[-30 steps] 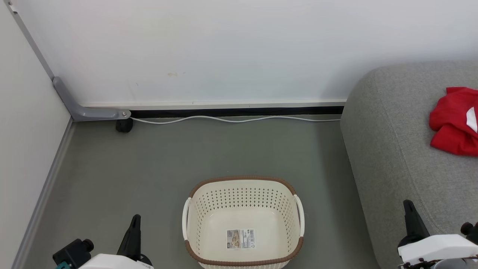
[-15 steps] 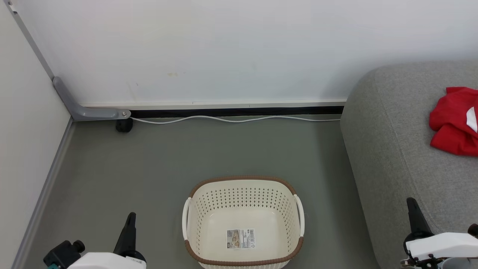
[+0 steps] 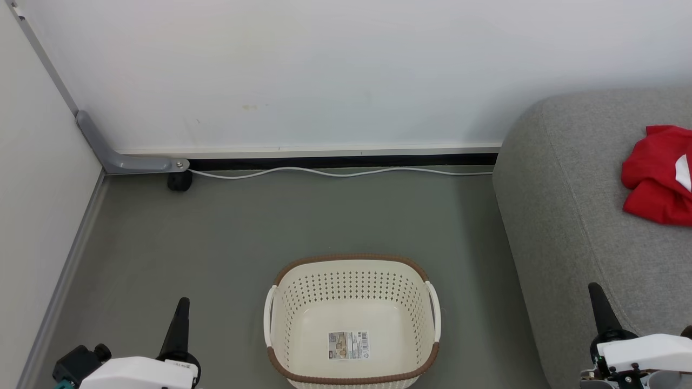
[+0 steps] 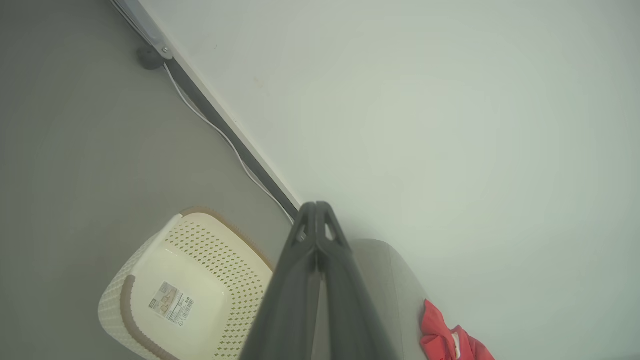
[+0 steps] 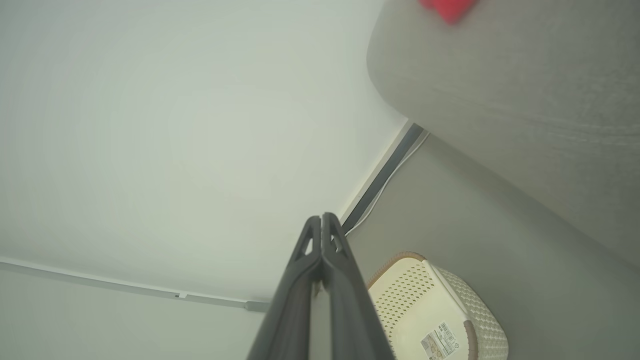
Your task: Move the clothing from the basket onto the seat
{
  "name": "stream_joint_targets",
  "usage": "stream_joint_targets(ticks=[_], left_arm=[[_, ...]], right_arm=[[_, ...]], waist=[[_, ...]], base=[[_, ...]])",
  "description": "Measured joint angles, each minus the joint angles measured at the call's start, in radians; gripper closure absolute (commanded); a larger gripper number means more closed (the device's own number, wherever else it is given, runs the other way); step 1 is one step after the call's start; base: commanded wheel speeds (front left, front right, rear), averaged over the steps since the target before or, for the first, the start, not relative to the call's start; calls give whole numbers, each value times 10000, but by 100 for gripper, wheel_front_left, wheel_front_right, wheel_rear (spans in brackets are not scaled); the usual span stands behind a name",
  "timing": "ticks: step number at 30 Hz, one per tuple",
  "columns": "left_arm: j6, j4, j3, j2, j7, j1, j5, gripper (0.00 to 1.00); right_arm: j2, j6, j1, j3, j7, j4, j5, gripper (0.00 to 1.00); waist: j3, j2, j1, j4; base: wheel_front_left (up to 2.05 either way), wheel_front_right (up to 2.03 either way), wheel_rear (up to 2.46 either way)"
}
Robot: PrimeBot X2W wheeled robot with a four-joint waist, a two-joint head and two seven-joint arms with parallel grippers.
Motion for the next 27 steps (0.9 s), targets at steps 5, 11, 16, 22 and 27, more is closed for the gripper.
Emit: stream_joint_targets(ticks=[5,11,16,22,27], left_arm=[[-2,-54,90,-2,109,-48,-564,100],[-35,-115,190,0,301,-158,-1220,100],[-48,-161,291,-2,431,-187,-1785,100],[-86,-211,397,-2,633,-197,-2437,100],[-86,-263,491,-2,734,-224,-3001,100]], right_arm=[[17,0,0,-115,178,-142,522,100],[38,0,0,-192,322,-222,1135,100],[61,0,-1,-242,479,-297,1670,100],[92,0,-1,-311,617,-416,2284,100],[130,0,-1,-424,759,-522,2807,100]], waist=[[2,0,0,0],[4,0,0,0],[5,0,0,0],[7,0,0,-1],[9,0,0,-1]], base=[[0,0,0],[0,0,0],[0,0,0],[0,0,0],[0,0,0]])
